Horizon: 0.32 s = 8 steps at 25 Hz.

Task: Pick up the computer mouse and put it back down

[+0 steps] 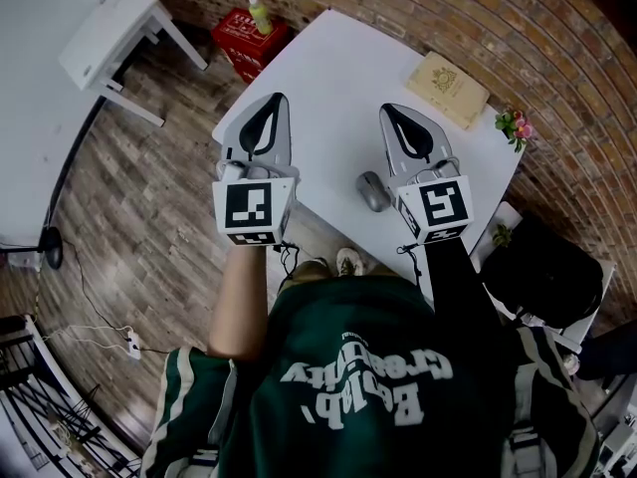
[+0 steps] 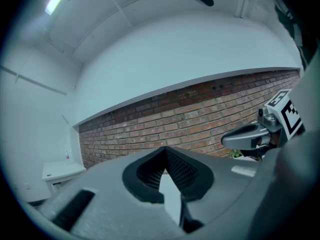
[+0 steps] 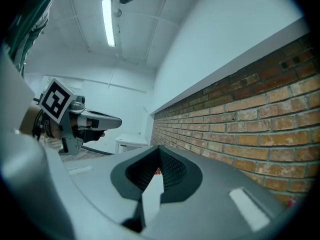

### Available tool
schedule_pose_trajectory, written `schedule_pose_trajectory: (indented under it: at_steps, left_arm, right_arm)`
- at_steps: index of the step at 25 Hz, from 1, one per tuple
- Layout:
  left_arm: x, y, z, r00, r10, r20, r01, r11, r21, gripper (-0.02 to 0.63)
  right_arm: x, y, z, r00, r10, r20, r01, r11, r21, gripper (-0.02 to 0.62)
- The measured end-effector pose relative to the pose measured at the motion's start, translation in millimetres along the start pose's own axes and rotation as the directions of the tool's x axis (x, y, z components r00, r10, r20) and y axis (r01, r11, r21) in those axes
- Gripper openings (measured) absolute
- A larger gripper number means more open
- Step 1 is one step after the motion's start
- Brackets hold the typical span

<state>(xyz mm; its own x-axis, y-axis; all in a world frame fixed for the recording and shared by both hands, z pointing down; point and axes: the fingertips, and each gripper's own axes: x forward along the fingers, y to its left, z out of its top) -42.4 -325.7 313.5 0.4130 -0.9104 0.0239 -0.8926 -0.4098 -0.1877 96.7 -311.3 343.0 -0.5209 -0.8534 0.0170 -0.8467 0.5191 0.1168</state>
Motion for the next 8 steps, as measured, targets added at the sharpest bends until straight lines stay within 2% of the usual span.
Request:
schedule_pose_trajectory:
  at_steps: [8]
  left_arm:
    - [-0.5, -2.9, 0.0, 1.000, -0.004, 0.000, 0.004, 1.000, -0.001, 0.006]
  right_arm:
    - [-1.0, -0.2, 0.4, 1.000, -0.001, 0.005, 0.001, 1.000, 0.000, 0.012]
